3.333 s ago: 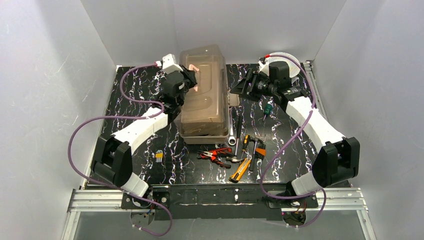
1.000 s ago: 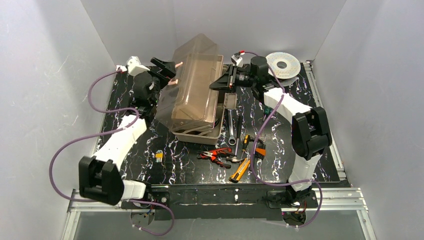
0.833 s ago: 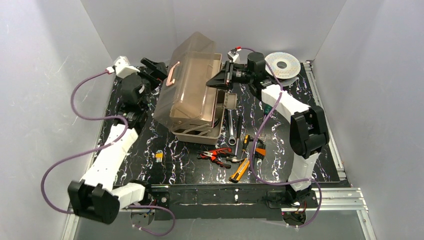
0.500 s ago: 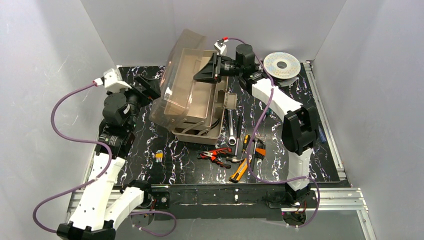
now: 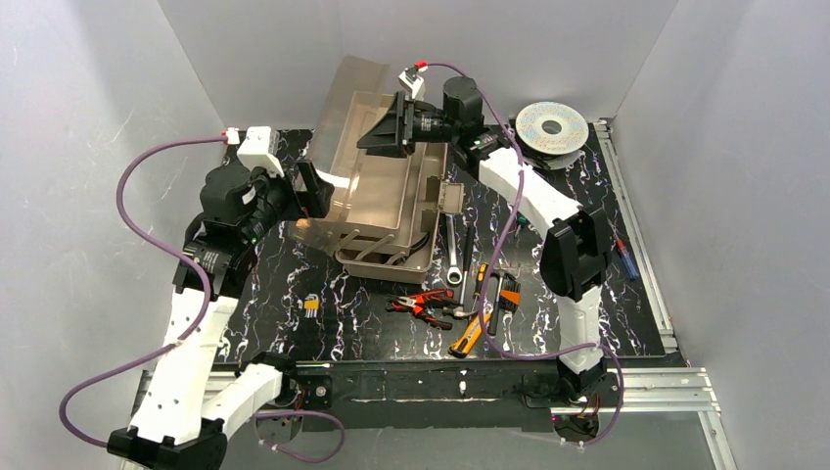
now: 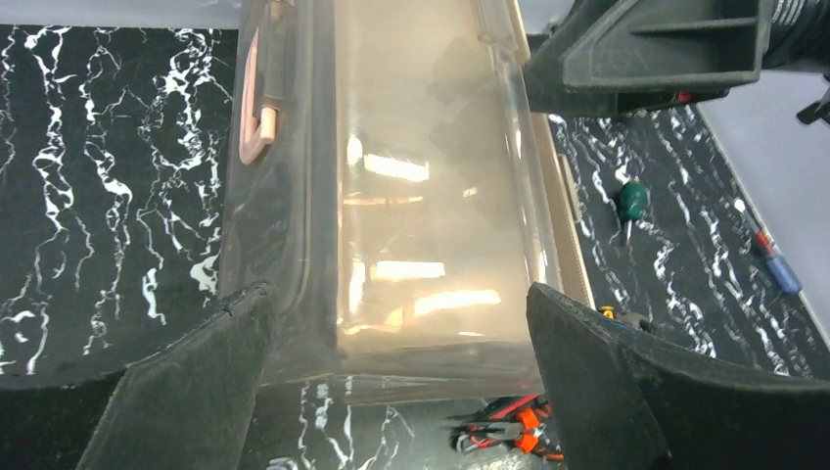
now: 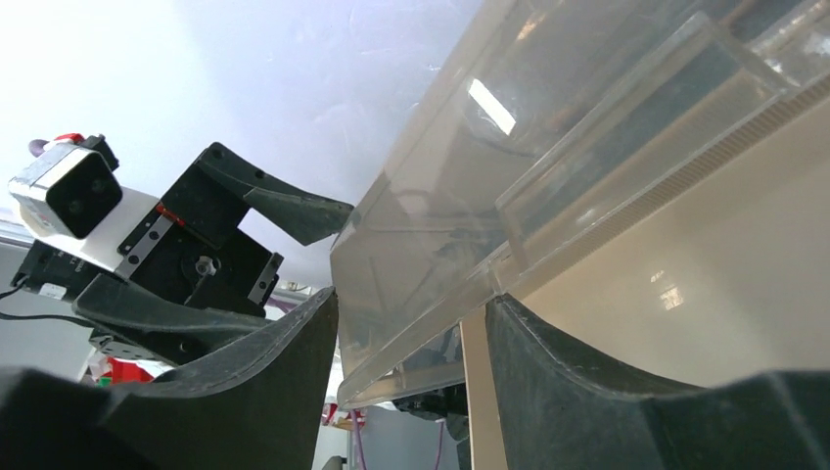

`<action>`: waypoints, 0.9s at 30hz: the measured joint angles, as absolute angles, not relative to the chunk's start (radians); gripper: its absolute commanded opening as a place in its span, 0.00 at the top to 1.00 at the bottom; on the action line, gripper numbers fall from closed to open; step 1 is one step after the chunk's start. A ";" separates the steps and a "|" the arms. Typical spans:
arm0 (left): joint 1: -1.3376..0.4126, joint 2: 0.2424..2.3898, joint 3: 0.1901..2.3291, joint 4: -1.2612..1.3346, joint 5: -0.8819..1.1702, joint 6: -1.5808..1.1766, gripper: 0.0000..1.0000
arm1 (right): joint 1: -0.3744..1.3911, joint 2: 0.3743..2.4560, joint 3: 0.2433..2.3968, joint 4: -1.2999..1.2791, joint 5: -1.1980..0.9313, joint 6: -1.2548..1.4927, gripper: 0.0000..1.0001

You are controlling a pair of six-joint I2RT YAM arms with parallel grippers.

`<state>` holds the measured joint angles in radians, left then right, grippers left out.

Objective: Pack the tool kit

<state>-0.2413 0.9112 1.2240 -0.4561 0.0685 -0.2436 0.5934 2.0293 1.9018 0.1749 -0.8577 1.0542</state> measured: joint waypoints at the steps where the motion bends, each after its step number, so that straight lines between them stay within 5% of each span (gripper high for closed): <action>1: -0.241 0.917 1.235 -0.474 0.071 -0.230 0.02 | 0.599 2.036 1.918 0.172 -0.854 1.050 0.35; 13: -0.305 1.044 1.429 -0.613 0.088 -0.084 0.04 | 0.642 2.119 2.027 0.149 -0.837 1.070 0.34; 27: -0.505 1.191 1.520 -0.693 -0.131 0.135 0.14 | 0.658 2.164 2.095 0.125 -0.784 1.131 0.32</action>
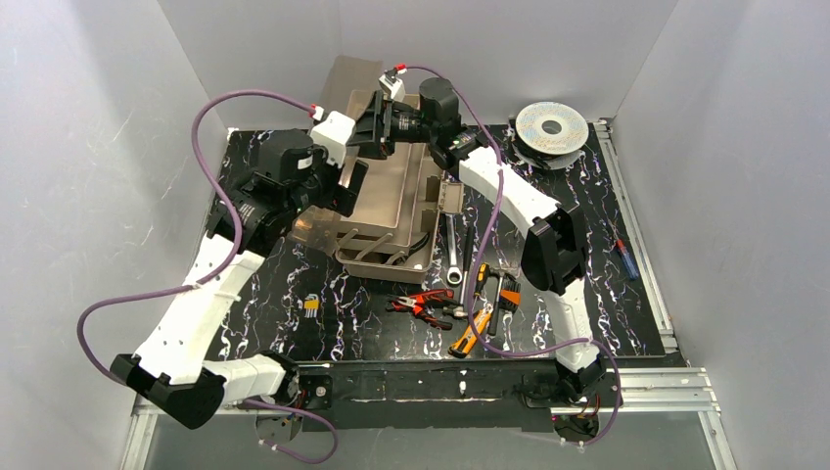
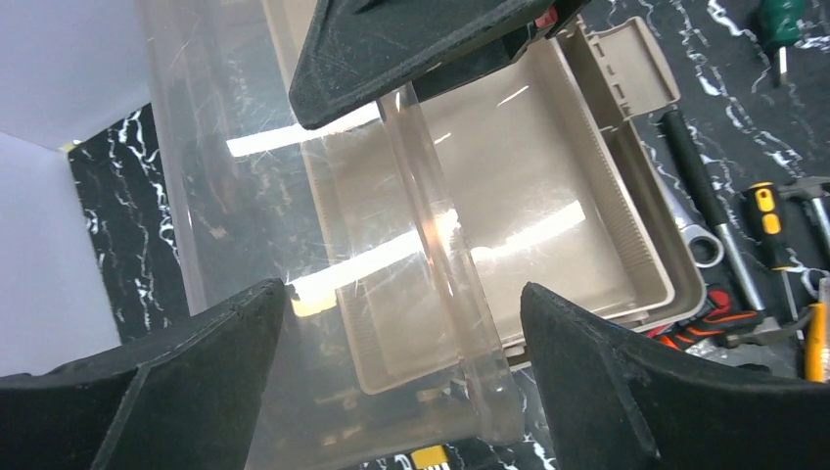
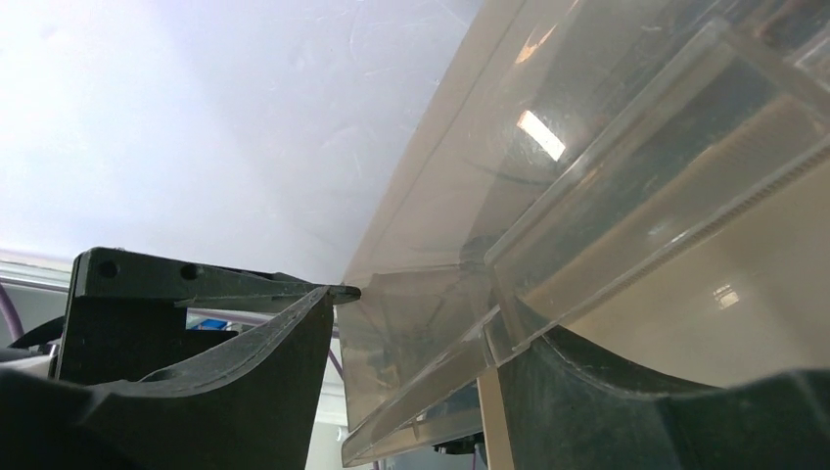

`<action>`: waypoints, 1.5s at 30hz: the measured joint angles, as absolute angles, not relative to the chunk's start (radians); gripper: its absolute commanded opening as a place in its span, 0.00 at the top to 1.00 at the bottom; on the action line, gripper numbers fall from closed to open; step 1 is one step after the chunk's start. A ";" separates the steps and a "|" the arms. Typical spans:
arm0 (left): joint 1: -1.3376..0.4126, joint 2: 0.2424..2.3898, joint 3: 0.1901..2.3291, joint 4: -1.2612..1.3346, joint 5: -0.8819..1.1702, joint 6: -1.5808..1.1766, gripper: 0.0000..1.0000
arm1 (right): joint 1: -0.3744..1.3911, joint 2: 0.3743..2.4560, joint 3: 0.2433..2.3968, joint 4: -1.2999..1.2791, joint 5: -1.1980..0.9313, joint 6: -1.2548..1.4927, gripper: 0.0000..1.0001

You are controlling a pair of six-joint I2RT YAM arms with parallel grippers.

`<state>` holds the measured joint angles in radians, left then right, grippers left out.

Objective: Pack the tool kit

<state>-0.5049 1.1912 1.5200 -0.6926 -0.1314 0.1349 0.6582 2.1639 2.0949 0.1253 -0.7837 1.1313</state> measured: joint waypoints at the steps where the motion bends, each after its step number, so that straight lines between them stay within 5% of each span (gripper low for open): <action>1: -0.511 1.196 1.520 -0.691 -0.146 0.144 0.16 | 0.659 2.164 2.097 0.122 -0.783 1.132 0.32; 14: -0.517 1.133 1.368 -0.636 -0.493 0.159 0.46 | 0.624 2.043 1.900 0.092 -0.743 1.078 0.32; 22: -0.476 1.104 1.348 -0.609 -0.522 0.081 1.00 | 0.527 1.737 1.554 0.011 -0.620 0.939 0.34; 30: -0.316 1.029 1.238 -0.601 -0.447 -0.009 1.00 | 0.534 1.475 1.296 -0.149 -0.379 0.742 0.33; 45: -0.091 1.007 1.019 -0.697 -0.269 -0.174 1.00 | 0.586 1.495 1.202 -0.403 0.017 0.594 0.28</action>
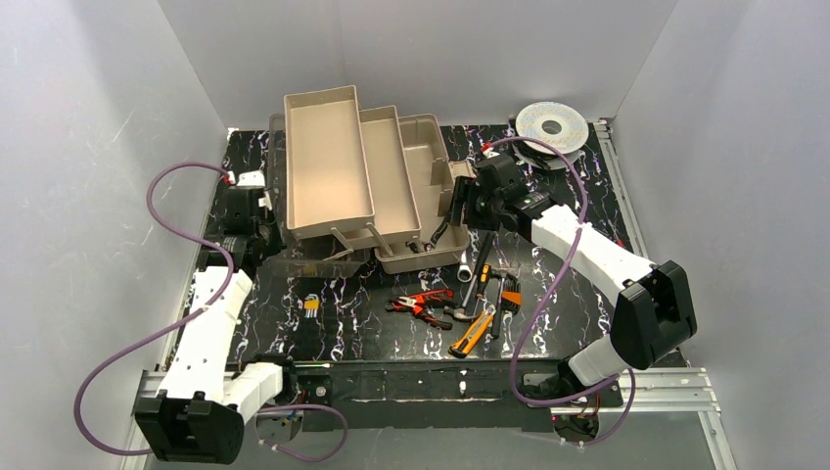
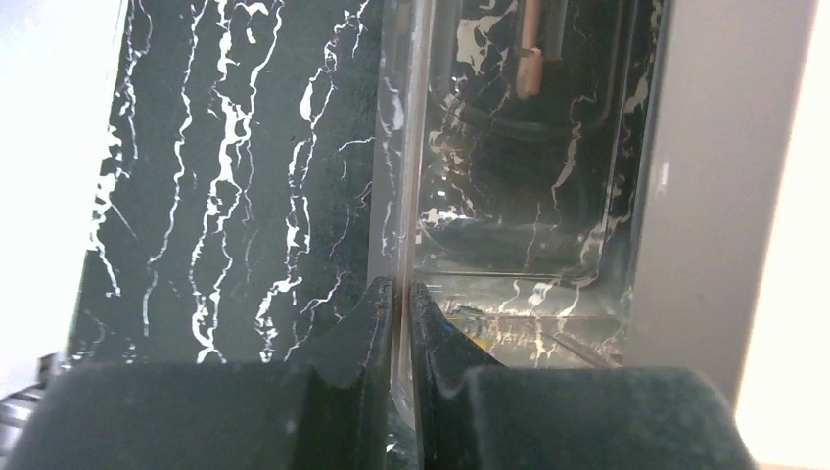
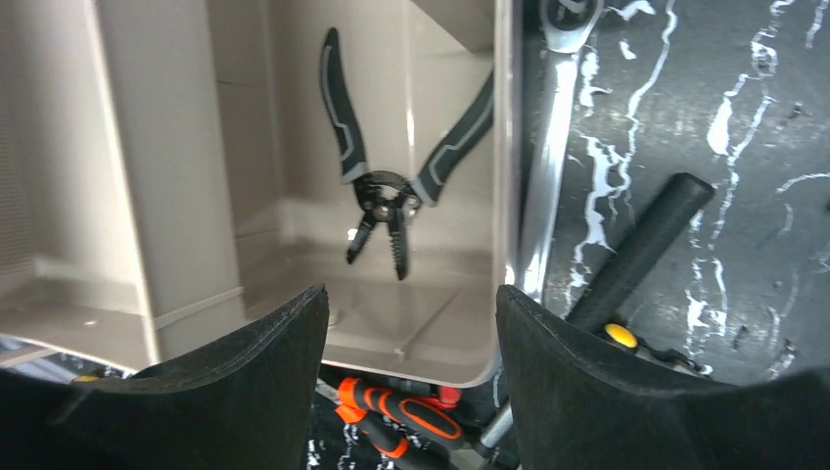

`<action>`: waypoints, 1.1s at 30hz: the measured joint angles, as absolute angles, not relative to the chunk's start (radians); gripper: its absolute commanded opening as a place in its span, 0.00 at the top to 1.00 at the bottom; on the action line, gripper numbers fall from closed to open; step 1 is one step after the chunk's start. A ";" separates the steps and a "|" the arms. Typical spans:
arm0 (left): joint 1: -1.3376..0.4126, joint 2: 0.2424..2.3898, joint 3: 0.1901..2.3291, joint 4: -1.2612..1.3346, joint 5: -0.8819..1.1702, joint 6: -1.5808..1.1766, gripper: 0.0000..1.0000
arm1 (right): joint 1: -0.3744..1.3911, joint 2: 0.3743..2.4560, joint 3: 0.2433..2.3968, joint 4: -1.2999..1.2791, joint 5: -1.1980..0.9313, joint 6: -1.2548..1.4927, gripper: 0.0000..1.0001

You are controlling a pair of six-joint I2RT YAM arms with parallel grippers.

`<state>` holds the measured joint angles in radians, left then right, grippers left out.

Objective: Pack the tool kit

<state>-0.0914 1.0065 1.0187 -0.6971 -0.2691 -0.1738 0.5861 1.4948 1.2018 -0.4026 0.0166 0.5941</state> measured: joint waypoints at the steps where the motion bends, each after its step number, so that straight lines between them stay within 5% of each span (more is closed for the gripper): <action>1: -0.065 1.007 1.011 -0.690 -0.244 -0.187 1.00 | 0.583 1.494 1.196 -0.404 0.030 0.586 0.28; 13: 0.272 1.193 0.868 -0.531 0.203 -0.432 0.99 | 0.518 1.482 1.095 -0.411 -0.015 0.545 0.29; 16: 0.321 1.233 0.869 -0.491 0.296 -0.471 0.78 | 0.518 1.494 1.095 -0.378 -0.084 0.544 0.29; 19: 0.337 1.242 0.871 -0.463 0.326 -0.505 0.40 | 0.519 1.520 1.090 -0.335 -0.147 0.545 0.30; 21: 0.338 1.230 0.875 -0.446 0.324 -0.520 0.27 | 0.519 1.538 1.086 -0.319 -0.176 0.546 0.31; 29: 0.352 1.170 1.021 -0.438 0.248 -0.557 0.02 | 0.523 1.615 1.085 -0.265 -0.237 0.569 0.31; 33: 0.325 1.174 1.192 -0.426 0.208 -0.558 0.02 | 0.537 1.628 1.085 -0.251 -0.270 0.577 0.30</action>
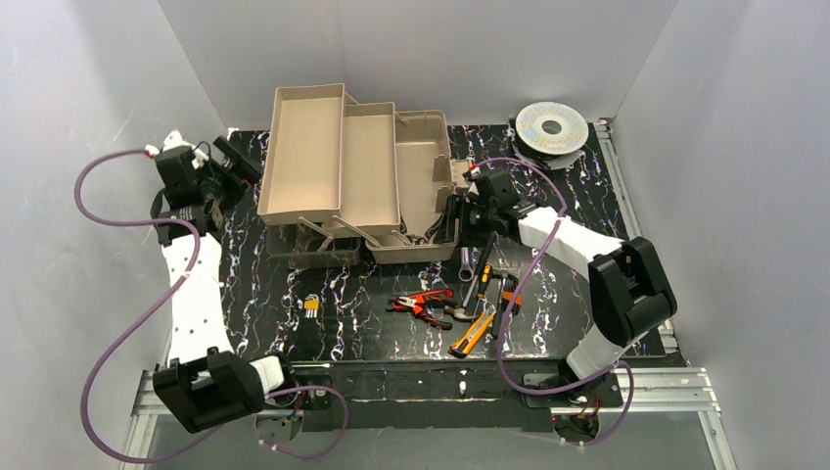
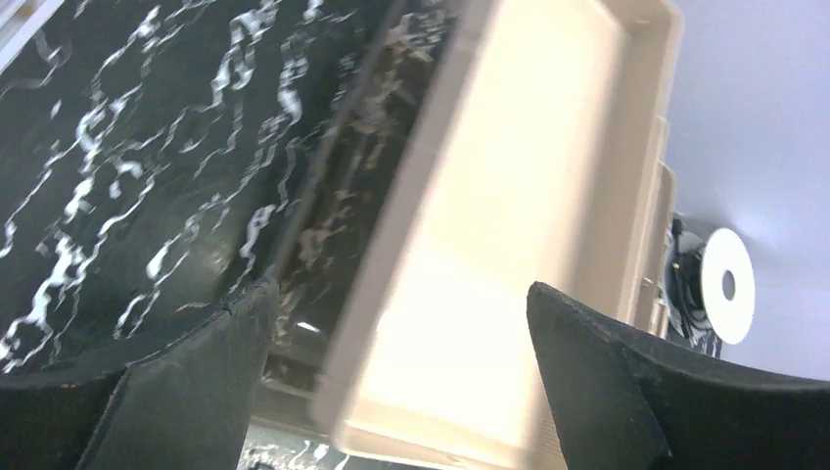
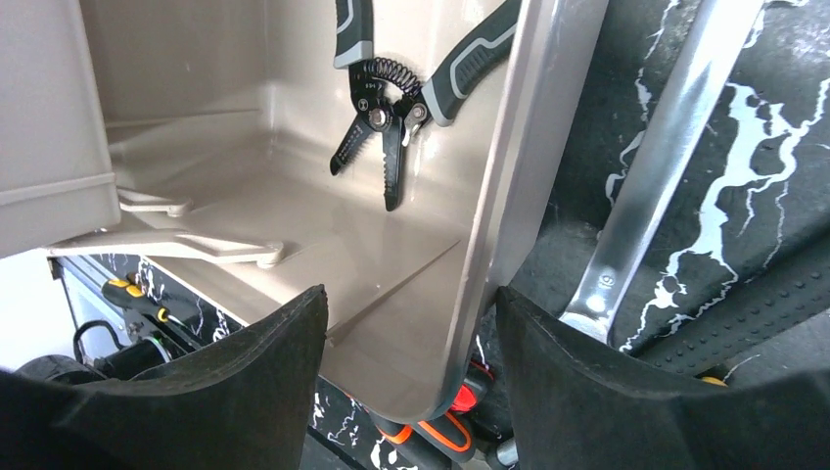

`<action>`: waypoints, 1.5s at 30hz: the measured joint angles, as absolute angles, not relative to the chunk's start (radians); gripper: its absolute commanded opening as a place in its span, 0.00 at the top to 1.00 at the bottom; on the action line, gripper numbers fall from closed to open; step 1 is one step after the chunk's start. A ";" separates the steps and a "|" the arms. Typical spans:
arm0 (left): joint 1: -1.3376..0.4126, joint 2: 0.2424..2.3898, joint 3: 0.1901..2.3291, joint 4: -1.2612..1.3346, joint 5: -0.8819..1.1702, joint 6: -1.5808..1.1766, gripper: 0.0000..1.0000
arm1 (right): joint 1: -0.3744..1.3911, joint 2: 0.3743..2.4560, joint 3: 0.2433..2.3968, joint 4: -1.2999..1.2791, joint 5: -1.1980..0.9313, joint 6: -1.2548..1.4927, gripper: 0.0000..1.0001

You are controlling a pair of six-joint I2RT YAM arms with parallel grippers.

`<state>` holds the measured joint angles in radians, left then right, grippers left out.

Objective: Pack the tool kit

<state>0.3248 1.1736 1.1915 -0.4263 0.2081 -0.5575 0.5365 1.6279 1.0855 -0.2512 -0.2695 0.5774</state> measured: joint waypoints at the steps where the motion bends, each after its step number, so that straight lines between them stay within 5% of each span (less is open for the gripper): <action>1: 0.298 1.177 1.230 -0.431 0.189 -0.547 0.02 | 0.541 1.628 1.085 -0.250 -0.270 0.577 0.29; 7: -0.014 1.256 1.409 -0.480 0.039 -0.452 0.02 | 0.557 1.596 1.085 -0.260 -0.236 0.563 0.25; 17: -0.357 1.296 1.396 -0.557 -0.112 -0.294 0.02 | 0.559 1.321 1.024 -0.323 0.006 0.569 0.25; 26: -0.390 1.052 1.221 -0.603 -0.069 -0.199 0.02 | 0.558 1.109 0.786 -0.418 0.180 0.657 0.24; 29: -0.393 0.961 1.170 -0.596 0.001 -0.171 0.02 | 0.558 1.051 0.719 -0.448 0.212 0.712 0.16; 45: -0.401 0.781 0.946 -0.538 0.194 -0.126 0.02 | 0.558 0.992 0.703 -0.658 0.356 0.956 0.19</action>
